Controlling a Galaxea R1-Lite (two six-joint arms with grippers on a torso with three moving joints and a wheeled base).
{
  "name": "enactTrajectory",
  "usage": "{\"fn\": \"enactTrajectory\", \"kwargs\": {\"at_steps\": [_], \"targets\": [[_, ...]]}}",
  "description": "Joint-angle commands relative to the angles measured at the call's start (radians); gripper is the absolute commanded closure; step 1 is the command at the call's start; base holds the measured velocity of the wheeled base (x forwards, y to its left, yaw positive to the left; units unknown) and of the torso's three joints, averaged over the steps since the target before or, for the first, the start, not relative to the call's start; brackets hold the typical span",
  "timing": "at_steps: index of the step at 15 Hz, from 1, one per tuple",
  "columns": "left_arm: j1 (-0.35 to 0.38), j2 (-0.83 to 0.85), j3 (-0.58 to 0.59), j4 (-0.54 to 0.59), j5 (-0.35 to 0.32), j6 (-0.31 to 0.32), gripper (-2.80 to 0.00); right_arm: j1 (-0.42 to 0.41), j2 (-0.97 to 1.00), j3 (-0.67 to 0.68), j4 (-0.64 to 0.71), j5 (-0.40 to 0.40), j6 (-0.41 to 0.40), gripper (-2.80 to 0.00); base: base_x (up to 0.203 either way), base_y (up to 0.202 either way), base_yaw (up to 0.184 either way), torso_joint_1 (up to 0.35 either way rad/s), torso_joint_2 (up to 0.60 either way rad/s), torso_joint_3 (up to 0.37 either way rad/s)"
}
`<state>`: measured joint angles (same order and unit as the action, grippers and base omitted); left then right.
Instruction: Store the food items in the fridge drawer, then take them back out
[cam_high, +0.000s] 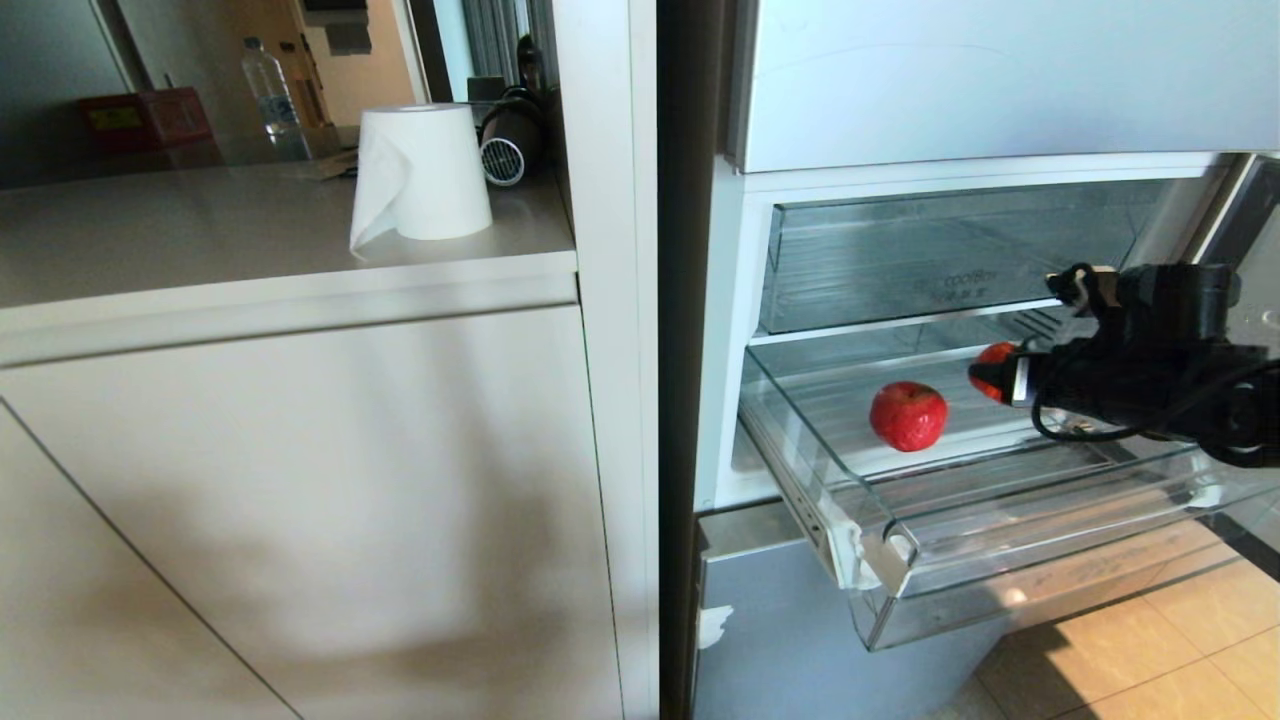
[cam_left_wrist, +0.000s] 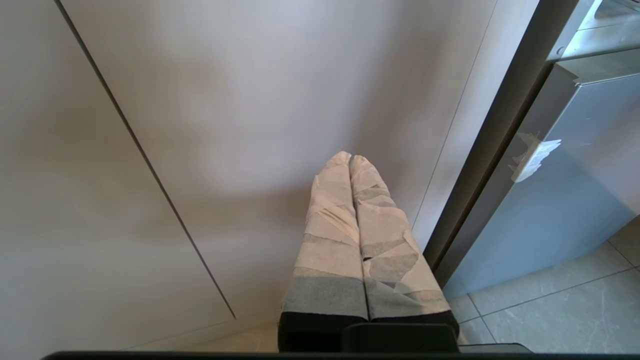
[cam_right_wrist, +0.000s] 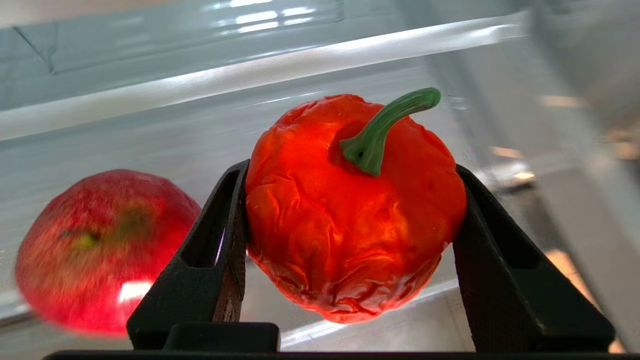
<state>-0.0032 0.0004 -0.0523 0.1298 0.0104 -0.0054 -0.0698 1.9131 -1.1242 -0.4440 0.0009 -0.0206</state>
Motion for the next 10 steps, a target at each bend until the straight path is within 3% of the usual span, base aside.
{"fn": "enactTrajectory", "kwargs": {"at_steps": [1,10], "targets": [[0.000,0.000,0.000,0.001,0.000,-0.001,0.00,0.016,0.064,-0.037,-0.004,-0.004,-0.002,0.00,0.000,0.000,0.000,0.000,0.00,0.000],[0.000,0.000,-0.001,0.001,0.000,-0.001,0.00,0.024,0.226,-0.174,-0.005,-0.032,-0.016,0.00,0.000,0.000,0.000,0.000,0.00,0.000]]}}
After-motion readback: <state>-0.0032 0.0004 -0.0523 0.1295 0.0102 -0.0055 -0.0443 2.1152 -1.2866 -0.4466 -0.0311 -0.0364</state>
